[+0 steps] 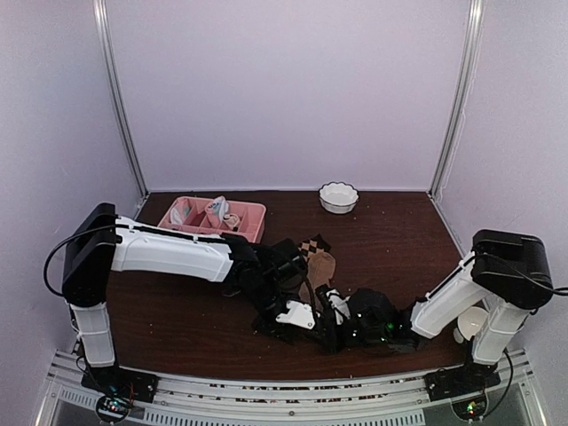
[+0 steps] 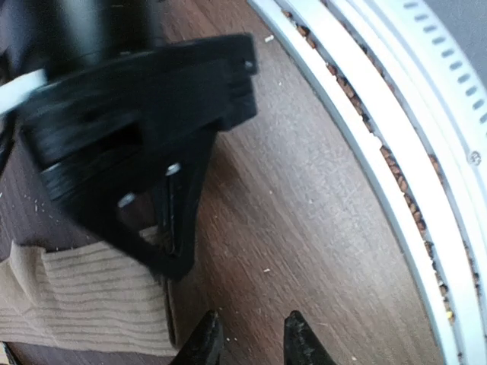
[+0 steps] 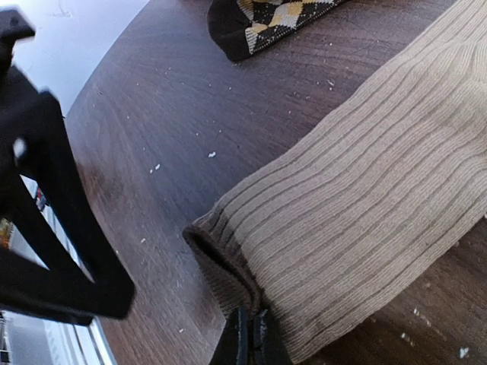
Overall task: Roll the socks
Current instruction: Roll the sock at the center of the board.
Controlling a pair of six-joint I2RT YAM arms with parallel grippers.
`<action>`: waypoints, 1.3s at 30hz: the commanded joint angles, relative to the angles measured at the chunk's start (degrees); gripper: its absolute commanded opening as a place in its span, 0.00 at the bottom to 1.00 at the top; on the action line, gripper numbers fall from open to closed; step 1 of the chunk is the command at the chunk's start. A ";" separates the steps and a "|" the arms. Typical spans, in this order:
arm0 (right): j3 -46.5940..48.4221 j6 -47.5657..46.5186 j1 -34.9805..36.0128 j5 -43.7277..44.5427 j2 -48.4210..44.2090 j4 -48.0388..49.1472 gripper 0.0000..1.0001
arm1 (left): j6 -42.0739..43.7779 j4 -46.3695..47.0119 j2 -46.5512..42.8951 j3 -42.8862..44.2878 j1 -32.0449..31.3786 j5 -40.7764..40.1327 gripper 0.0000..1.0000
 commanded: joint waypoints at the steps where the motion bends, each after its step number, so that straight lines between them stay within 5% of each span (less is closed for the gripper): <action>1: -2.14 2.44 -2.62 -5.46 4.06 -9.30 0.00 | 4.82 4.01 2.09 -0.12 -0.43 -6.72 0.28; 18: -2.99 1.57 -3.48 -8.90 2.57 -10.58 0.00 | 3.96 6.19 6.88 0.33 -0.35 -13.39 0.27; 25: -3.55 2.41 -3.65 -11.00 2.38 -8.69 0.00 | 3.32 4.31 9.20 1.76 -0.28 -16.38 0.03; 35: -7.61 3.76 -4.32 -8.14 -2.08 -2.31 0.51 | -1.25 -7.03 13.10 7.57 2.18 -8.67 0.00; 39: -11.79 0.40 -4.10 -2.02 -7.55 0.38 0.54 | -4.08 -14.19 15.47 12.32 4.13 -0.30 0.00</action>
